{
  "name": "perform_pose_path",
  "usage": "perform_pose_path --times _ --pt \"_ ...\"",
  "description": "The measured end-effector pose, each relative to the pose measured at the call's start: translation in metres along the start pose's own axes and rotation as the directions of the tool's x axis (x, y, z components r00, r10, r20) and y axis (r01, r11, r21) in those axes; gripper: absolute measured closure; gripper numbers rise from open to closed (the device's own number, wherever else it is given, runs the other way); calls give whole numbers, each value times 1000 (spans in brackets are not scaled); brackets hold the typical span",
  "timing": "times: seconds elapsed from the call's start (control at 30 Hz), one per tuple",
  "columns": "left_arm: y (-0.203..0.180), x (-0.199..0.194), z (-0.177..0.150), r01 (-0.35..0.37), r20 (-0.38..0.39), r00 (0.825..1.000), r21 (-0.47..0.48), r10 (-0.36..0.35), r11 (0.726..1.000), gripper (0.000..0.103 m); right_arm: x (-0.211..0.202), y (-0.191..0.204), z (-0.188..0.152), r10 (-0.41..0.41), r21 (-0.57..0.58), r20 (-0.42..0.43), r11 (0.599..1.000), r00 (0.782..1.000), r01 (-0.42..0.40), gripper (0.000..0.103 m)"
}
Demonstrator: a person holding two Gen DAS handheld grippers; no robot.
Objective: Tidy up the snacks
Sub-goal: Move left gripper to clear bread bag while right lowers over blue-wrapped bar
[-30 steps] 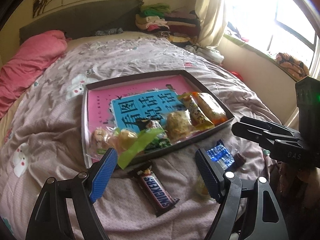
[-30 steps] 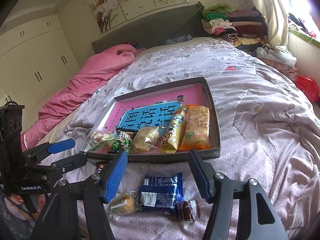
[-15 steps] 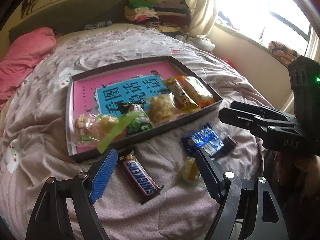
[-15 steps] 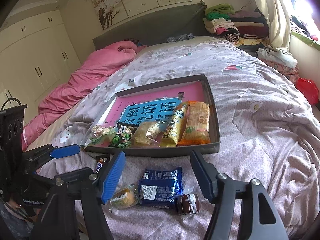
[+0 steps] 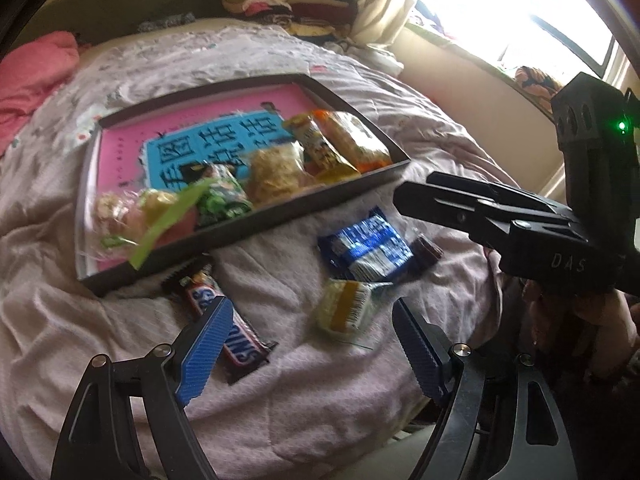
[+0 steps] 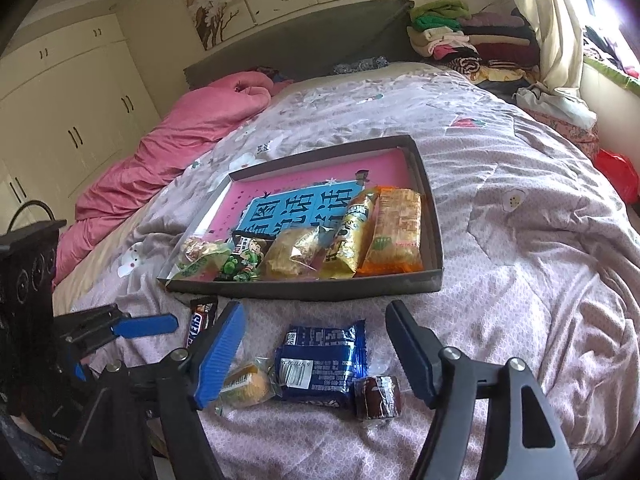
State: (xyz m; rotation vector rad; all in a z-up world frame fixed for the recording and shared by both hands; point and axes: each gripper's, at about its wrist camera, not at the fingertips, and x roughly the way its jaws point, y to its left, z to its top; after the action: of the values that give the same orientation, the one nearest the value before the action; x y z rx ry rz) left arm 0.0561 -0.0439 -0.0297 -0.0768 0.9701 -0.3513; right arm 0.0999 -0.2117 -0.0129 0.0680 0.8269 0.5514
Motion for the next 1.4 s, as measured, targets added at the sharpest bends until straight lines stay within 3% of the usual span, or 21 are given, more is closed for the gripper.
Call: perform_pose_path --times 0.47,0.8,1.0,1.13,1.27,1.4 --pt "-13 22 -7 42 -53 998 25 -40 999 20 13 3 -5 -9 -20 -58 1000 998 8 29" --pt "-13 30 -5 65 -33 997 27 -64 998 21 23 4 -9 -17 -34 -99 999 995 14 29" --pt "-14 38 -4 84 -53 995 22 -82 996 42 27 1 -11 -23 -30 -119 999 993 19 29" --pt "-15 39 -5 95 -57 994 31 -93 995 48 33 3 -12 -26 -41 -142 999 990 21 29" --pt "-12 42 -5 98 -67 993 35 -95 995 63 41 5 -14 -40 -65 -166 997 985 30 29" --pt "-12 43 -4 107 -68 992 42 -104 993 66 47 5 -16 -63 -72 -191 996 979 50 29"
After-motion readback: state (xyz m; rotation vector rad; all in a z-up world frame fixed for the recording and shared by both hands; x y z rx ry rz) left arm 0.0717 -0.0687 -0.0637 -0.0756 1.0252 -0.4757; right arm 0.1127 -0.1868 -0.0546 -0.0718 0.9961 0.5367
